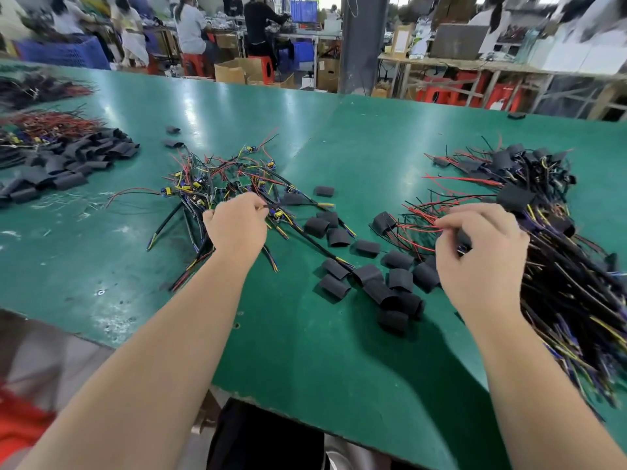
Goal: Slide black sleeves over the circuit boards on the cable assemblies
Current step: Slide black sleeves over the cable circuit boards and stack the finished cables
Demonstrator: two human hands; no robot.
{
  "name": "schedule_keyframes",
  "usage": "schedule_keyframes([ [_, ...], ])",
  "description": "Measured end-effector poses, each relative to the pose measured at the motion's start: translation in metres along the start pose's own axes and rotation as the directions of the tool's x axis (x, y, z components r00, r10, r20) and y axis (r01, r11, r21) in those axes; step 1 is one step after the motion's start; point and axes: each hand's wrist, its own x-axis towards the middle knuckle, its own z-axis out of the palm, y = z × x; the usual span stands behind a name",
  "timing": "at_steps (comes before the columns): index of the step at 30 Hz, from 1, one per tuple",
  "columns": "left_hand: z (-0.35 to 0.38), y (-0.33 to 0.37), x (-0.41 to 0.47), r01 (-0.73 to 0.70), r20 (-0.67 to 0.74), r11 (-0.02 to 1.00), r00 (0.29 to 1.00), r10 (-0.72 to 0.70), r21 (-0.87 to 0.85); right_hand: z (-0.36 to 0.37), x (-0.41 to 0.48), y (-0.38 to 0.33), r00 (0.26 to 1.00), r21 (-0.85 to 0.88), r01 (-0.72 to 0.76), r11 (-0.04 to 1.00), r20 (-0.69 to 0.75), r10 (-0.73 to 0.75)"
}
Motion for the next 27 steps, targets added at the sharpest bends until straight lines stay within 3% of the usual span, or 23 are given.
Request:
schedule_keyframes([
  [2, -0.010, 0.006, -0.005, -0.107, -0.148, 0.972, 0.986, 0.077, -0.207, 0.001, -0.002, -0.004, 1.000, 0.130, -0.010, 0.991, 0.000, 0.011],
  [4, -0.024, 0.017, -0.013, -0.274, -0.280, 0.881, 0.945, 0.171, -0.385, 0.003, -0.004, -0.010, 0.981, 0.252, -0.188, 0.949, 0.092, 0.169],
  [6, -0.037, 0.027, -0.022, -0.415, -0.346, 0.777, 0.899, 0.269, -0.473, 0.007, -0.003, -0.014, 0.906, 0.404, -0.413, 0.816, 0.277, 0.321],
  [7, -0.041, 0.031, -0.027, -0.480, -0.358, 0.733, 0.872, 0.335, -0.482, 0.009, -0.003, -0.017, 0.844, 0.530, -0.531, 0.662, 0.405, 0.352],
  [8, -0.044, 0.036, -0.031, -0.543, -0.361, 0.694, 0.838, 0.409, -0.473, 0.010, -0.004, -0.022, 0.772, 0.635, -0.634, 0.441, 0.545, 0.327],
  [9, -0.046, 0.040, -0.036, -0.598, -0.355, 0.658, 0.802, 0.481, -0.458, 0.011, -0.005, -0.027, 0.710, 0.679, -0.703, 0.210, 0.656, 0.254],
  [10, -0.046, 0.044, -0.041, -0.637, -0.337, 0.627, 0.770, 0.541, -0.448, 0.013, -0.006, -0.030, 0.674, 0.679, -0.733, 0.046, 0.715, 0.184],
  [12, -0.043, 0.050, -0.049, -0.639, -0.285, 0.607, 0.762, 0.581, -0.473, 0.015, -0.005, -0.034, 0.672, 0.681, -0.725, -0.104, 0.732, 0.110],
  [15, -0.036, 0.050, -0.055, -0.484, -0.174, 0.642, 0.857, 0.485, -0.595, 0.012, 0.002, -0.035, 0.671, 0.694, -0.686, -0.217, 0.719, 0.180],
  [18, -0.030, 0.048, -0.062, -0.376, -0.133, 0.688, 0.915, 0.381, -0.621, 0.009, 0.003, -0.029, 0.673, 0.711, -0.678, -0.185, 0.702, 0.231],
  [20, -0.028, 0.052, -0.071, -0.421, -0.285, 0.733, 0.906, 0.313, -0.533, 0.009, 0.002, -0.027, 0.694, 0.738, -0.648, -0.188, 0.674, 0.253],
  [22, -0.028, 0.056, -0.083, -0.521, -0.491, 0.707, 0.826, 0.277, -0.477, 0.007, 0.004, -0.026, 0.716, 0.767, -0.604, -0.218, 0.642, 0.275],
  [23, -0.027, 0.056, -0.088, -0.556, -0.525, 0.677, 0.802, 0.285, -0.482, 0.007, 0.005, -0.025, 0.724, 0.777, -0.583, -0.239, 0.630, 0.280],
  [24, -0.026, 0.058, -0.091, -0.532, -0.479, 0.654, 0.831, 0.282, -0.538, 0.005, 0.006, -0.025, 0.732, 0.782, -0.565, -0.263, 0.622, 0.277],
  [25, -0.027, 0.061, -0.094, -0.418, -0.334, 0.643, 0.907, 0.256, -0.642, 0.004, 0.007, -0.025, 0.739, 0.783, -0.554, -0.283, 0.619, 0.266],
  [26, -0.029, 0.066, -0.095, -0.214, -0.106, 0.633, 0.973, 0.205, -0.744, 0.003, 0.007, -0.026, 0.746, 0.781, -0.550, -0.296, 0.619, 0.246],
  [27, -0.030, 0.071, -0.095, 0.047, 0.157, 0.585, 0.978, 0.138, -0.809, 0.002, 0.006, -0.026, 0.754, 0.778, -0.553, -0.299, 0.620, 0.218],
])
